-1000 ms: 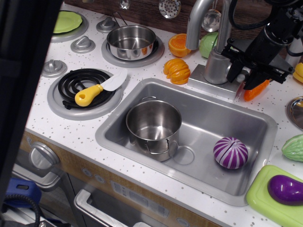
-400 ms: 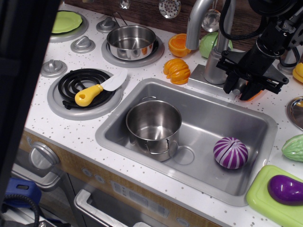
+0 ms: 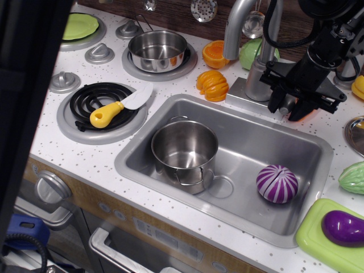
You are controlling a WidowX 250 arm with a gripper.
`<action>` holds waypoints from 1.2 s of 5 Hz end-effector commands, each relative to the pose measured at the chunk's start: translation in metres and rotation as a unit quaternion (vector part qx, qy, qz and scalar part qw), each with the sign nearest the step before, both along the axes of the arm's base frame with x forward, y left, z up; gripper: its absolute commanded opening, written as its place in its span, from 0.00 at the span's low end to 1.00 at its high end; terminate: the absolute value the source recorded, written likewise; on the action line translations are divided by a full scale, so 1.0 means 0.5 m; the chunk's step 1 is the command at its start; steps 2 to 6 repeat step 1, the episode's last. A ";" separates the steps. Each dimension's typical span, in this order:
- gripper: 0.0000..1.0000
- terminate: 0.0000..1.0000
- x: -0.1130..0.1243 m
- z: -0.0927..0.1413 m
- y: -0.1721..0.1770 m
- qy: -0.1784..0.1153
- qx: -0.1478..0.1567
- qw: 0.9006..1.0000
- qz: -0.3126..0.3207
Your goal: Turn lever vertical to front
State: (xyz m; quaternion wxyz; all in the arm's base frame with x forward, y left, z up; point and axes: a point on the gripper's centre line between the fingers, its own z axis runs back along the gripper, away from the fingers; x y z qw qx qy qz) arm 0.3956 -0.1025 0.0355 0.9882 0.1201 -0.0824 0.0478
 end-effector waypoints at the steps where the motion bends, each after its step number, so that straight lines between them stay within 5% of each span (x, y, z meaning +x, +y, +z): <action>1: 1.00 1.00 0.001 0.073 -0.023 -0.013 0.002 1.000 -0.003; 6: 1.00 1.00 0.001 0.073 -0.023 -0.013 0.002 1.000 -0.003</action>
